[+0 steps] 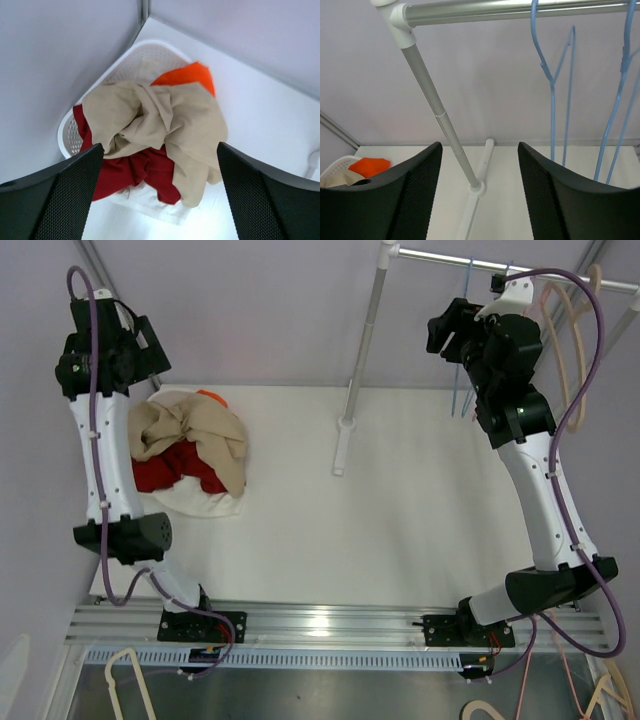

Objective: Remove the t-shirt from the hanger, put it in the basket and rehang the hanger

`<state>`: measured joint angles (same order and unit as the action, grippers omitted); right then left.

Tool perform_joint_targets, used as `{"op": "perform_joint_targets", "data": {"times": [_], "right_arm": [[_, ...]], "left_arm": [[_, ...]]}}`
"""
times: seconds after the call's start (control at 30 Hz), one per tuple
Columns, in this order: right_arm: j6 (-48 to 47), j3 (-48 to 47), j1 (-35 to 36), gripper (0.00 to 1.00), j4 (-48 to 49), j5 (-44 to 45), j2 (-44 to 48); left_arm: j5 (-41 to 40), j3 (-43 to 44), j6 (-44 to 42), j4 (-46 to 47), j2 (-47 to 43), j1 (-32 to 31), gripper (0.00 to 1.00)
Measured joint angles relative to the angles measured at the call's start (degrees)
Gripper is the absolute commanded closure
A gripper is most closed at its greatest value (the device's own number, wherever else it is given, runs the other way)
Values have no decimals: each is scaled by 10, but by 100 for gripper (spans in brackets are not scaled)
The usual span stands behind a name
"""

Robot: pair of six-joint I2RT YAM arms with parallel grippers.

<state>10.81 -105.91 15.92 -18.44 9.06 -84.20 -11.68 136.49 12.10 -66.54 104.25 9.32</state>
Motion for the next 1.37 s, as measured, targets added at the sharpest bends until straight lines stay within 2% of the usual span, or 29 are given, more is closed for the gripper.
{"op": "perform_joint_targets", "data": {"times": [0.13,0.17,0.37,0.5,0.67,0.8,0.97,1.37], "right_arm": [[-2,-5,11,13,-23,-12,6],[-5,-4,20,1,-31,-12,10],[-14,16,93,0,-76,-19,70],[-12,60,141,1,-89,-17,145],[4,178,159,0,-94,-21,255],[26,275,160,0,-115,-32,320],[40,350,160,1,-162,-35,357],[42,374,161,0,-215,-17,388]], "left_arm": [[11,-77,1,25,-121,-32,1],[16,-113,1,34,-162,-48,0],[69,-320,10,105,-389,-125,1],[131,-473,19,184,-543,-132,0],[202,-598,25,237,-696,-134,0],[238,-650,24,250,-749,-134,0],[265,-699,25,253,-758,-134,0],[284,-775,30,254,-766,-134,0]]}}
